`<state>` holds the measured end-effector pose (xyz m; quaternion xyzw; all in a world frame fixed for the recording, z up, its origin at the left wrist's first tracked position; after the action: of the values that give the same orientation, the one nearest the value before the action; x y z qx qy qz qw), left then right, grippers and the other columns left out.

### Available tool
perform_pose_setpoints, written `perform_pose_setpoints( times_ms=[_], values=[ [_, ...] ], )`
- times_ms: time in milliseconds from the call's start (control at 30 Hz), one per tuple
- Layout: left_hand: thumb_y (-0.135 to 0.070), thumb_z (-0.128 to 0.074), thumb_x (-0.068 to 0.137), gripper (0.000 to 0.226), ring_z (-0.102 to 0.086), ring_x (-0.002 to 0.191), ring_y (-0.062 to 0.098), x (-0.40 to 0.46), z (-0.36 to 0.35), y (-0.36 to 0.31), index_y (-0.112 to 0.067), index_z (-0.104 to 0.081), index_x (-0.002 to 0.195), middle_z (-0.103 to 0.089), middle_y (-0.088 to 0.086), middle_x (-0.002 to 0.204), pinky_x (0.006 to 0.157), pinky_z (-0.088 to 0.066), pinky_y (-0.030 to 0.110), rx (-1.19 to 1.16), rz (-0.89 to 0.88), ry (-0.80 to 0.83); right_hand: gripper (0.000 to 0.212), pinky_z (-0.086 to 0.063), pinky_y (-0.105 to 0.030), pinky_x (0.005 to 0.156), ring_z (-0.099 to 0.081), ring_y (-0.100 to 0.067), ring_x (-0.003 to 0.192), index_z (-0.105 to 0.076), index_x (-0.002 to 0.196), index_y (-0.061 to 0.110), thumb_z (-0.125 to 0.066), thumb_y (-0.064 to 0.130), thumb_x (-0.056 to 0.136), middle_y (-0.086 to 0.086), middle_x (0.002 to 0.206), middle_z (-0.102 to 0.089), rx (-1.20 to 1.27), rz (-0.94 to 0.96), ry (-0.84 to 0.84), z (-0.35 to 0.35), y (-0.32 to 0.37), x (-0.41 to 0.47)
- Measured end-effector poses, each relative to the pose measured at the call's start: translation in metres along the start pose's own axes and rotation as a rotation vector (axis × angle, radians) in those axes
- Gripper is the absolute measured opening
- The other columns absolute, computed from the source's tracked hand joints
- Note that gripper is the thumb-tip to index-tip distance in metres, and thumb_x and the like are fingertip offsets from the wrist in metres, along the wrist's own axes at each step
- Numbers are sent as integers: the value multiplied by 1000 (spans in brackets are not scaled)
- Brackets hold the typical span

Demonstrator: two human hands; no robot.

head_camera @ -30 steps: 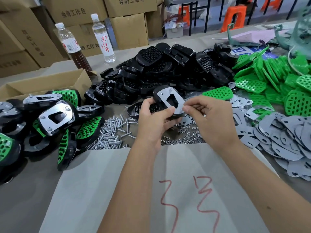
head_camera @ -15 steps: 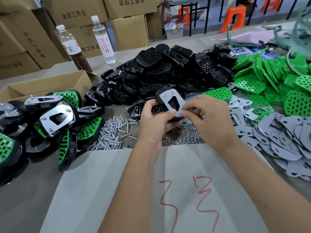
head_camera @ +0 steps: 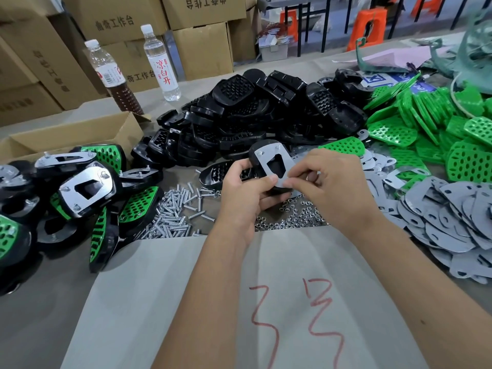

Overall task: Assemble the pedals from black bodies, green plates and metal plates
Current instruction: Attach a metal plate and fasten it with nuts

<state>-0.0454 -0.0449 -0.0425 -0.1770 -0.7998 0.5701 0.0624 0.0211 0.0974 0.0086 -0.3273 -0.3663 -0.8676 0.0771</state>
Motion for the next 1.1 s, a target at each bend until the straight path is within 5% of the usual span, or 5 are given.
perform_pose_setpoints(
  times_ms=[533,633,800,967,1100],
  values=[
    [12,-59,95,32,-77,97,42,0,8,-2,4,-57,126,-76,26,111,73,-66,37,-232,64,-95,56,-25,-25,55,-28,-10,53,-39,56,12,-60,37,102,5,57,-32,335,-179,-139,6,-12,-10],
    [12,-59,95,31,-77,96,41,0,6,-1,3,-58,125,-76,26,112,71,-66,36,-210,66,-98,30,-32,-16,53,-40,-2,52,-74,103,19,-55,43,102,2,75,-61,490,-239,-43,-2,-13,-9],
    [12,-60,95,30,-78,95,40,0,7,-1,2,-59,123,-76,25,111,72,-66,37,-216,71,-102,62,-37,-9,49,-46,0,49,-40,159,29,-54,46,101,2,127,-74,656,-247,29,-13,-15,-9],
    [14,-59,94,34,-78,92,43,0,6,1,4,-57,126,-76,26,109,74,-66,40,-227,73,-111,36,-27,-27,42,-31,-12,42,-73,112,22,-52,49,103,6,53,-48,579,-274,-235,9,-24,-12],
    [12,-61,94,34,-78,90,41,0,6,1,2,-56,126,-78,24,106,74,-66,39,-191,63,-111,18,-38,-20,45,-48,-4,46,-72,115,23,-61,29,103,3,75,-73,459,-208,-170,5,-16,-11]
  ],
)
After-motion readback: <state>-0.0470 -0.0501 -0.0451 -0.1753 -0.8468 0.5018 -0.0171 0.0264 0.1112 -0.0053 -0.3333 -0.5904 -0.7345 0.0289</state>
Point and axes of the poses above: each hand's wrist, its own x-axis towards the middle knuckle, its own z-axis out of the back of the hand, y = z × x, the point moved 7 cm from there along x, towards the middle knuckle
